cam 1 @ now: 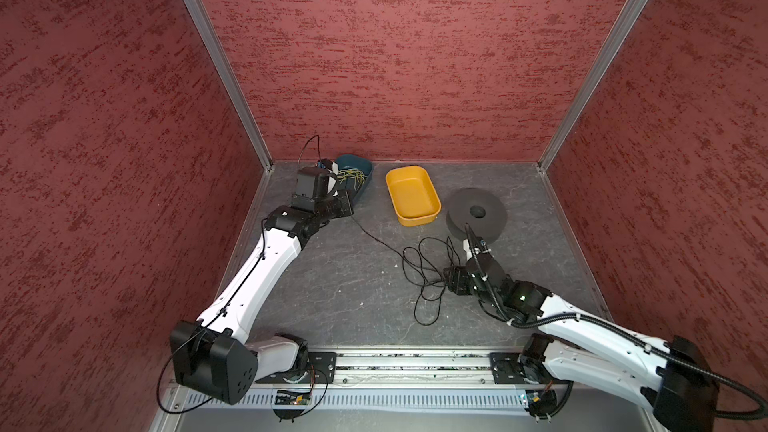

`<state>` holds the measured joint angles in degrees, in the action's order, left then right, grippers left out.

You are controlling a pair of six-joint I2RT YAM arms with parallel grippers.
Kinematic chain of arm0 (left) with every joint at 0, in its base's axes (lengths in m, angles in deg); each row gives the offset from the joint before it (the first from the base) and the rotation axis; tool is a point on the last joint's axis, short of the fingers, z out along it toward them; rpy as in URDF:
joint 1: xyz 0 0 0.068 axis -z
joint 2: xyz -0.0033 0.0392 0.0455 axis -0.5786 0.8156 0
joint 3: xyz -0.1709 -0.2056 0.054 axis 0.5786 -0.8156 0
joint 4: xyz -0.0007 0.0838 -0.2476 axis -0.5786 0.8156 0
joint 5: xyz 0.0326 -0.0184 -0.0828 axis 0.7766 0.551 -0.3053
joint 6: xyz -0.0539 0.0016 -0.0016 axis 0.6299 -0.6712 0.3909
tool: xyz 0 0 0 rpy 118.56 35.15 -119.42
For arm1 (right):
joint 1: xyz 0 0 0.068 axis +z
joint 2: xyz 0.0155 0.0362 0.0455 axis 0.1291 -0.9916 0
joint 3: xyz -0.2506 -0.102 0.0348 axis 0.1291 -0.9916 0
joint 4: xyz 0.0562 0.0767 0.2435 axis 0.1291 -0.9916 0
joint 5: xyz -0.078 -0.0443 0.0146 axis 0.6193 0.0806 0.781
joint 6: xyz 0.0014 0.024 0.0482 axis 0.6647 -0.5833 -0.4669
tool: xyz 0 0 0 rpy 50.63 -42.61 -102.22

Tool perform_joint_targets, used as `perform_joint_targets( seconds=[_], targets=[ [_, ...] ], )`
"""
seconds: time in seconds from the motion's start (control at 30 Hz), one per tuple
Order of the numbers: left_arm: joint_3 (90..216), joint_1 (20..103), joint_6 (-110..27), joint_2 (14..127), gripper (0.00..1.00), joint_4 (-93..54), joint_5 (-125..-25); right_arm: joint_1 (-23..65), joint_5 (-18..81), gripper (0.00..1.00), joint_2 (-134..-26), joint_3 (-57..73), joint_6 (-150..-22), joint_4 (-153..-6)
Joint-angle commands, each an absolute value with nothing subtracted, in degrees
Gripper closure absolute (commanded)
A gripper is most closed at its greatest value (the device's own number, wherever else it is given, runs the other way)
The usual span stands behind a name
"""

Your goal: Wrap the cables

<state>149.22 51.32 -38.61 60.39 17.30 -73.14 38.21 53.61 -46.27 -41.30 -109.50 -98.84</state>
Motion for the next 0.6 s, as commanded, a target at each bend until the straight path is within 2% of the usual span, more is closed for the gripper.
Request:
perform_joint_targets(
  seconds=[0.0,0.1,0.4,0.57],
  targets=[
    [149.11,51.16,-38.93,59.91,1.0,16.71,-73.35,35.38,50.6,0.36,-46.01,-44.41,-113.86,-95.96],
    [149.04,51.17,-38.93,60.08,1.0,16.89,-73.6,32.65,46.68,0.4,-47.36,-47.26,-113.58,-88.21],
    [148.36,50.88,-38.8,60.43,1.0,16.88,-73.92,28.74,43.24,0.62,-56.03,-46.21,-109.73,-72.65],
    [150.09,50.5,-38.98,60.39,1.0,18.74,-73.94,28.18,41.43,0.86,-59.92,-44.0,-108.69,-70.9]
  ],
)
